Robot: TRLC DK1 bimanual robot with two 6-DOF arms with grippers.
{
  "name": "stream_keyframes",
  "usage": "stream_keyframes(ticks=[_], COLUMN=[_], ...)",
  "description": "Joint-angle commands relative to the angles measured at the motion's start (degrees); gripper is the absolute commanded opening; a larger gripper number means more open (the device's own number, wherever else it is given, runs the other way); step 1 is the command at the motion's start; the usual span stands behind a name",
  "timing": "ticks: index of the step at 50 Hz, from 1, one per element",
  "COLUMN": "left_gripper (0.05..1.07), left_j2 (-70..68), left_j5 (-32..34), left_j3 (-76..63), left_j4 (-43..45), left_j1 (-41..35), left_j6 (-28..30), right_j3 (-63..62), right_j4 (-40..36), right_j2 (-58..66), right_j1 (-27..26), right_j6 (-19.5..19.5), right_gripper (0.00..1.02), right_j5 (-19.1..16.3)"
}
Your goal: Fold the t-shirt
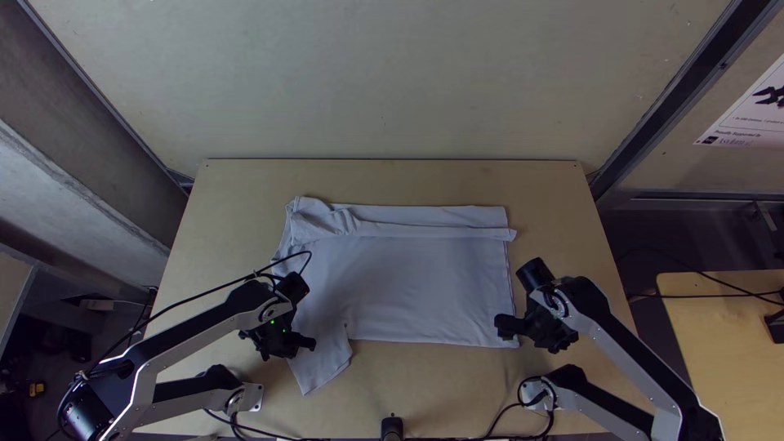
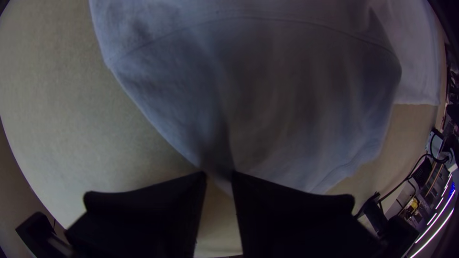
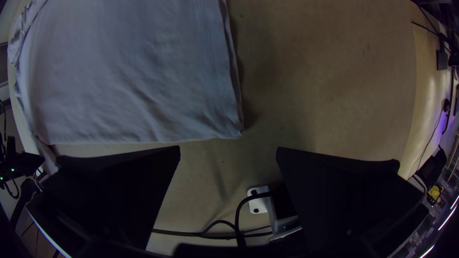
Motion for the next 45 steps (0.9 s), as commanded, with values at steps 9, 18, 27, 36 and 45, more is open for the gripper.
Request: stream_keyframes(ticks=[9, 18, 27, 36, 45], left_gripper=[0.08, 0.08, 0.08, 0.08, 0.08], left_j2=[-0.6, -1.9, -2.1, -2.1, -2.6], left_j5=[0.2, 0.2, 0.2, 0.1, 0.1], left_j3=[-1.3, -1.1, -1.1, -0.9, -0.9], left_j4=[2.2, 1.9, 1.9, 1.9, 1.9], left_j1=[1.2, 2.0, 2.0, 2.5, 3.1], left_j6=[0.8, 0.8, 0.8, 1.1, 1.1], right_j3=[-2.1, -3.1, -4.7, -4.9, -5.9], right_j4=[0.9, 3.0, 8.5, 8.6, 10.7], right_j2=[3.2, 5.9, 10.7, 14.5, 14.2], right_j1=[-0.2, -1.6, -4.0, -3.5, -2.5], right_j6=[-1.5, -2.4, -4.4, -5.1, -6.4], right_gripper=[0.83, 0.77, 0.71, 0.60, 0.19], right_j5=[-0.3, -0.3, -1.5, -4.8, -4.8])
